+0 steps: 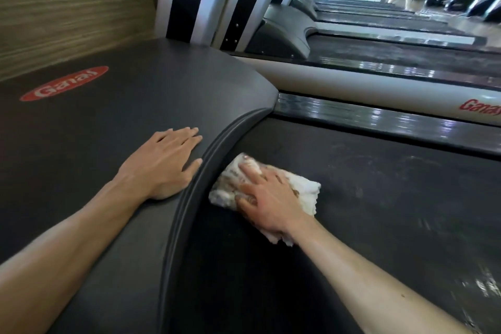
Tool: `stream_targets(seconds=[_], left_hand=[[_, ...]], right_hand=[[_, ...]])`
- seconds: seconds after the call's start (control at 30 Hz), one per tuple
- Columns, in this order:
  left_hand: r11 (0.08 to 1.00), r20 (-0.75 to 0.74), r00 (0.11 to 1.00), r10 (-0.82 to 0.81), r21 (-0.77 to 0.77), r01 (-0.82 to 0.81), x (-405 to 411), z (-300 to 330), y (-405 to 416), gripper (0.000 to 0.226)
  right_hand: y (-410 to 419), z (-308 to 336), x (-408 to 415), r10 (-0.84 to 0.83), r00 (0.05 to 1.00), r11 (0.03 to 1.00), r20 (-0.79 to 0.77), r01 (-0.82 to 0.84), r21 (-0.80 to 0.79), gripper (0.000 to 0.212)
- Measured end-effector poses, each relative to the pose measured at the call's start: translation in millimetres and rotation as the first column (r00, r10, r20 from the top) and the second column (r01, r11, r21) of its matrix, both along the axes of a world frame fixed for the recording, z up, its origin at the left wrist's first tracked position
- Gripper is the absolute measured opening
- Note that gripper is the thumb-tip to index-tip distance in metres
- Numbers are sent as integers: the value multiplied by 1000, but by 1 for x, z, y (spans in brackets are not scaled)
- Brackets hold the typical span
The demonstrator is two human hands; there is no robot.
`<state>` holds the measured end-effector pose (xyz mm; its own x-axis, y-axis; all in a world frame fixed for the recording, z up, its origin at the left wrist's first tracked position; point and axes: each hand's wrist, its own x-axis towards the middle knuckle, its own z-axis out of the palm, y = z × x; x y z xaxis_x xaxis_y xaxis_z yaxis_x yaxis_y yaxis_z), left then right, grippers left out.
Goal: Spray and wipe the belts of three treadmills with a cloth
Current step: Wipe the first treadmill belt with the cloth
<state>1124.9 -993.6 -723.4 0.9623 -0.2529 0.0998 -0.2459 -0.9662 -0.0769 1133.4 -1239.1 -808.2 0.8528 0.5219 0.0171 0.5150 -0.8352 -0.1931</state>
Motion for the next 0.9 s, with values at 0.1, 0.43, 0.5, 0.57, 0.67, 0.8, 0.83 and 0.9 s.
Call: stream_targets(seconds=[0.1,0.43,0.5,0.57,0.67,0.8,0.83,0.9], left_hand=[[1000,8,1000,-6,25,6,3,-3,3,68],[996,23,997,-74,51,73,49,-5,-9,67],[995,22,996,-83,61,81,55,-7,-11,68],[994,21,996,-89,73,87,57,-8,-14,70],[993,13,996,-86,80,84,57,-7,-13,71],[994,27,996,-80,81,78,57,-7,-14,71],[994,26,997,-76,77,74,57,-8,-14,71],[995,33,997,-74,72,72,57,-8,-14,71]], right_hand=[[-19,-2,-18,152,988,988,-10,-152,15,64],[-7,-1,60,-183,983,983,-29,183,-4,52],[2,-2,65,-171,985,985,-32,171,-6,52],[1,-2,57,-100,995,995,-15,100,-13,64],[-17,-1,34,16,1000,1000,-12,-16,-10,70],[-46,-2,47,-133,991,991,-24,133,-15,59],[-46,-2,61,-195,980,981,-28,194,-27,52],[-33,-1,84,-285,958,958,-28,284,-28,49]])
